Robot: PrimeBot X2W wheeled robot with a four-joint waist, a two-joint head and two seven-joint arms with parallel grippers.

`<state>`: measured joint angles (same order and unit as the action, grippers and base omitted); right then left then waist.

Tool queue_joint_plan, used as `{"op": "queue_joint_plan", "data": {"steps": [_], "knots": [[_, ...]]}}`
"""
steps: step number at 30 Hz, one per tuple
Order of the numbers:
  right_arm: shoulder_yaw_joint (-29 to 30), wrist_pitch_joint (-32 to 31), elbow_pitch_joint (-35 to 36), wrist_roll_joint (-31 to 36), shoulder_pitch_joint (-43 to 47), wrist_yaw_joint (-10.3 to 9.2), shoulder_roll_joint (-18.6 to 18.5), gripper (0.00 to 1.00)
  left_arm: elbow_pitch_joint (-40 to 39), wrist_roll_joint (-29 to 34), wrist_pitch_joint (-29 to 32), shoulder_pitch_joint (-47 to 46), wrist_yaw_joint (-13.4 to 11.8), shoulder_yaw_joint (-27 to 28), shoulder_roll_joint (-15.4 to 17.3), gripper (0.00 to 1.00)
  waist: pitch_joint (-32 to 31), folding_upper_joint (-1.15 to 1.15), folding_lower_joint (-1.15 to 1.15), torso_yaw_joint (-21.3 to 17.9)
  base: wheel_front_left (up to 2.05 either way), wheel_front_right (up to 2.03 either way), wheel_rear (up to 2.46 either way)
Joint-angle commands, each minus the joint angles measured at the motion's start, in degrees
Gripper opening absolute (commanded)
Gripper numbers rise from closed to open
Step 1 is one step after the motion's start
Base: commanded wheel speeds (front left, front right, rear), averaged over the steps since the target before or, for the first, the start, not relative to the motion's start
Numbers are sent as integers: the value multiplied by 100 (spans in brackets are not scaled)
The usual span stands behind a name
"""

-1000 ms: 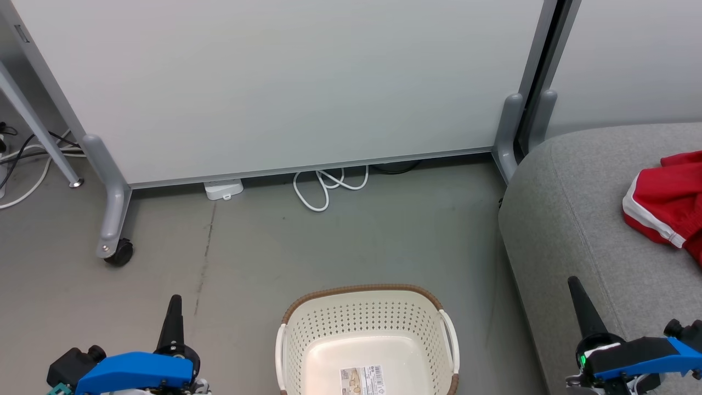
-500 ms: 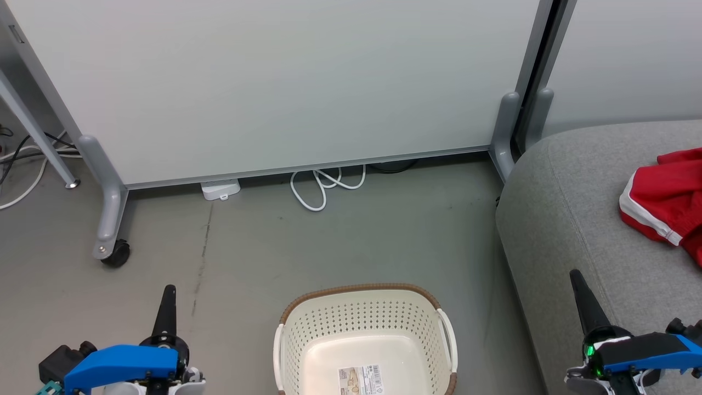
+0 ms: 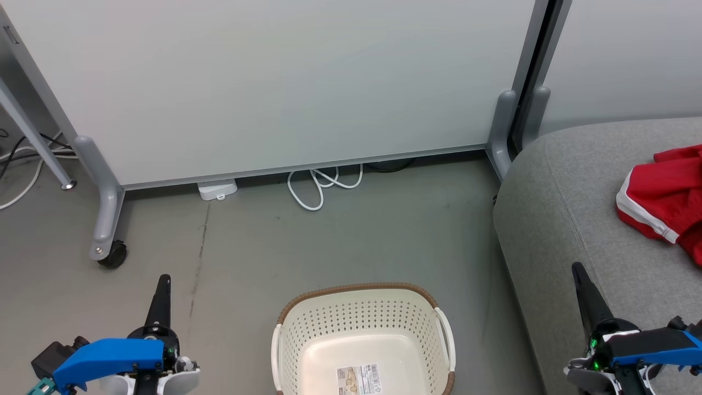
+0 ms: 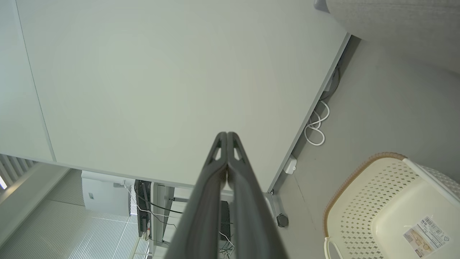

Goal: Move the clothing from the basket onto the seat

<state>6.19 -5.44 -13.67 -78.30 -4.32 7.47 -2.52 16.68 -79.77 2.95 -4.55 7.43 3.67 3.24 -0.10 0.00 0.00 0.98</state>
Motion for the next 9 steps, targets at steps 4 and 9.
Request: {"op": "queue_joint_plan", "data": {"steps": [4, 9], "knots": [[21, -23, 9, -287, -115, 4, -47, 0, -95, -250, 81, -121, 8, 84, -8, 0, 4, 0, 0, -14, 0, 0, 0], [25, -48, 0, -512, -144, 4, -48, 0, -132, -443, 140, -136, 8, 127, -15, 0, 8, 0, 0, -29, 0, 0, 0]]}}
